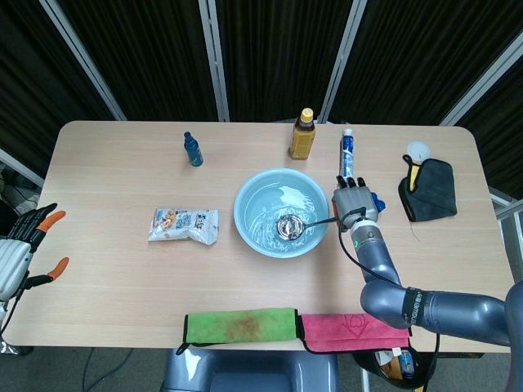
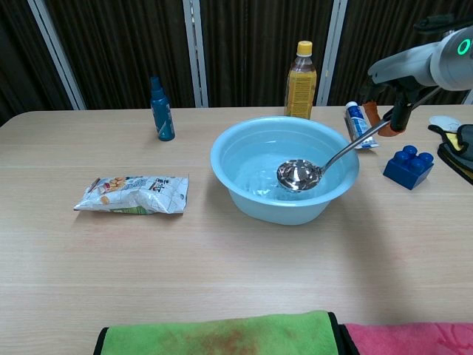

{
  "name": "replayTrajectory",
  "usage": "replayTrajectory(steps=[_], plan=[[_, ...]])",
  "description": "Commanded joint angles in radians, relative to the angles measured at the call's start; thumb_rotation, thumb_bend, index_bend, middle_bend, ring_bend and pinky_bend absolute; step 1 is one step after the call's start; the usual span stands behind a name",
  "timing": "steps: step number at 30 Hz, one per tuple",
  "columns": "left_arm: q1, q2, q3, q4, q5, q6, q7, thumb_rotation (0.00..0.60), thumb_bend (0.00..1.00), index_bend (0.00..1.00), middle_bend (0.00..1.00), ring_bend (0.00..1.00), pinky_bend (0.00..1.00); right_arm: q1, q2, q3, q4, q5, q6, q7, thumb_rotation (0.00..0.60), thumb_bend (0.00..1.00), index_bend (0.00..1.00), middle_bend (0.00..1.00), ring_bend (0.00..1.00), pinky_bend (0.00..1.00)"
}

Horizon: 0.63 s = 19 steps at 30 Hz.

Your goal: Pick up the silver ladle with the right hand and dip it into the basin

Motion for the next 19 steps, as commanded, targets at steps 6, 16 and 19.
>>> replayTrajectory(steps=[6,16,19], plan=[[0.002,0.002,0.005,-0.004,0.01,0.008,-0.001,0.6,0.36,0.09,0.0,0.0,0.0,0.014,0.072,0.024,-0.105,0.028,0.055,-0.02,0.6,0.64,0.65,0.01,0.0,0.0],[0.005,0.004,0.009,-0.007,0.021,0.019,-0.002,0.6,0.36,0.09,0.0,0.0,0.0,0.021,0.106,0.034,-0.164,0.05,0.095,-0.037,0.6,0.64,0.65,0.01,0.0,0.0],[0.005,0.004,0.009,-0.007,0.02,0.019,-0.002,0.6,0.36,0.09,0.0,0.0,0.0,0.021,0.105,0.033,-0.163,0.05,0.096,-0.038,0.6,0.64,0.65,0.01,0.0,0.0]])
